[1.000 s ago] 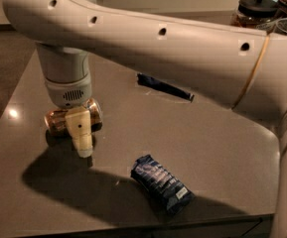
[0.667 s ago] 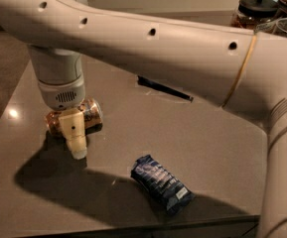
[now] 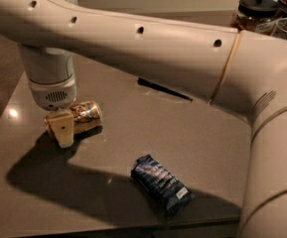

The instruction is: Place orange can upright

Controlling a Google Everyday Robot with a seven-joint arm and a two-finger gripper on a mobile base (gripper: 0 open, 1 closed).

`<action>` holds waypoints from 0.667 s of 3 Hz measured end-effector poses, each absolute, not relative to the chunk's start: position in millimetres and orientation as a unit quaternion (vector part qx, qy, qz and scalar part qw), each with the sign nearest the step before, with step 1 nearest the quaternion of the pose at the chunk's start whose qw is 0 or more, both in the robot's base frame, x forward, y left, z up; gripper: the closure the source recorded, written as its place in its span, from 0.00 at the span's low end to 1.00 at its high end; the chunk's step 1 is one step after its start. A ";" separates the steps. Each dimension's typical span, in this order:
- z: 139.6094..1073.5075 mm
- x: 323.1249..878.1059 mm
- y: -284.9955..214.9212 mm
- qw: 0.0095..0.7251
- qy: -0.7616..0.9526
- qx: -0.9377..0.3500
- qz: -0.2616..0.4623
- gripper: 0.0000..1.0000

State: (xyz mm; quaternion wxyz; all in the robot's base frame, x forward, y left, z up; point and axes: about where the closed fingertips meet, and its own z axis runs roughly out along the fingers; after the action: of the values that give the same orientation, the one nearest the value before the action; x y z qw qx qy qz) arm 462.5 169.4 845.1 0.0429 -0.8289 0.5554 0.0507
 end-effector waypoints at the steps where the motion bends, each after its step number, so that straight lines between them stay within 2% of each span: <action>1: 853.5 465.0 170.5 0.050 0.560 -0.825 0.056 0.71; 2: 874.8 477.8 163.0 0.075 0.570 -0.812 0.097 0.95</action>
Offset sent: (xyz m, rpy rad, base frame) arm 0.0313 -0.0148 0.0733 0.2530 0.1249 -0.0811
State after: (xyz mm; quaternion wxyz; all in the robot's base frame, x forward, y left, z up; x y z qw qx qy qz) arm 477.8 163.0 874.8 0.0752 -0.8124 0.5700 0.0970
